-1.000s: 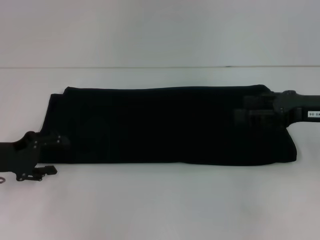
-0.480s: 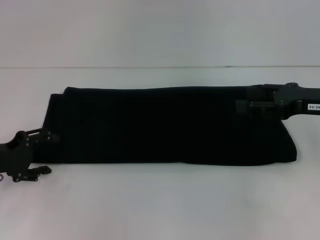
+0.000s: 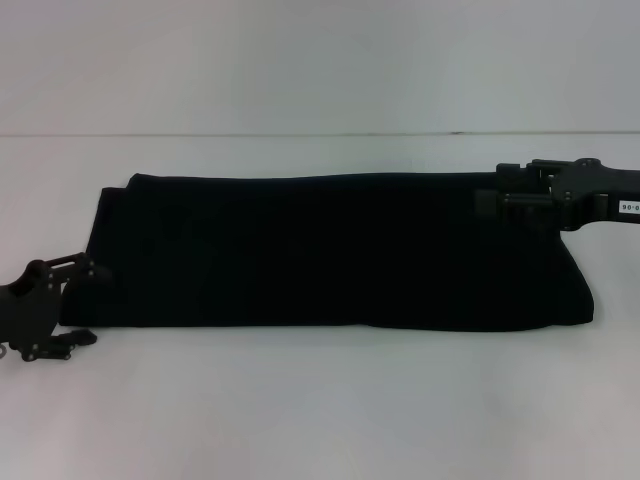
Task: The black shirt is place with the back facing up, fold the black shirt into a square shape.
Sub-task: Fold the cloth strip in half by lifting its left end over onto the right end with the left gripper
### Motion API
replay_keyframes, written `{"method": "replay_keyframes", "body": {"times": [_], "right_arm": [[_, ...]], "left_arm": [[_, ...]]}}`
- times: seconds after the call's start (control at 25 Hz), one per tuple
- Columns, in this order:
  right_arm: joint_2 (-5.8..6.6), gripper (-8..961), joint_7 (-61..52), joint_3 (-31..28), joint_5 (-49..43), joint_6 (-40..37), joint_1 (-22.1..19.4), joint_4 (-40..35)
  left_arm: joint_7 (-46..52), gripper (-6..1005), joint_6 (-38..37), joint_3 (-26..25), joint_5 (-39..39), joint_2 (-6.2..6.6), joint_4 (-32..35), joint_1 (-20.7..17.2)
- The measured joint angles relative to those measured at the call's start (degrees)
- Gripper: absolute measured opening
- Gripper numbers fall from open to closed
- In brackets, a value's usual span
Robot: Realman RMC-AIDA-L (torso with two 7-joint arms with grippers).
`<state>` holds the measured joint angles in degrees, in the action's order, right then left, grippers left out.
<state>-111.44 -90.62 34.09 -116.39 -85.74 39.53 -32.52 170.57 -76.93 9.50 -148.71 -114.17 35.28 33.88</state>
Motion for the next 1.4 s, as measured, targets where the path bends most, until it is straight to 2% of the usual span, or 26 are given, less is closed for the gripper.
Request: {"method": "replay_keyframes", "body": {"times": [0.72, 1.04, 1.24, 1.4], "right_arm": [[-0.18, 748, 0.0, -1.5, 0.3, 0.1, -0.2, 0.0], [-0.14, 747, 0.0, -2.2, 0.3, 0.2, -0.2, 0.0], [-0.09, 747, 0.1, -2.3, 0.3, 0.5, -0.1, 0.0], [-0.08, 747, 0.6, -2.6, 0.3, 0.6, 0.0, 0.0]], "left_arm": [[-1.0, 892, 5.6, 0.0, 0.7, 0.38, -0.6, 0.7], [-2.4, 893, 5.1, 0.2, 0.7, 0.56, -0.5, 1.1], [-4.4, 872, 3.9, 0.4, 0.6, 0.64, -0.6, 1.4], [-5.8, 769, 2.9, 0.3, 0.3, 0.69, -0.3, 1.4]]}}
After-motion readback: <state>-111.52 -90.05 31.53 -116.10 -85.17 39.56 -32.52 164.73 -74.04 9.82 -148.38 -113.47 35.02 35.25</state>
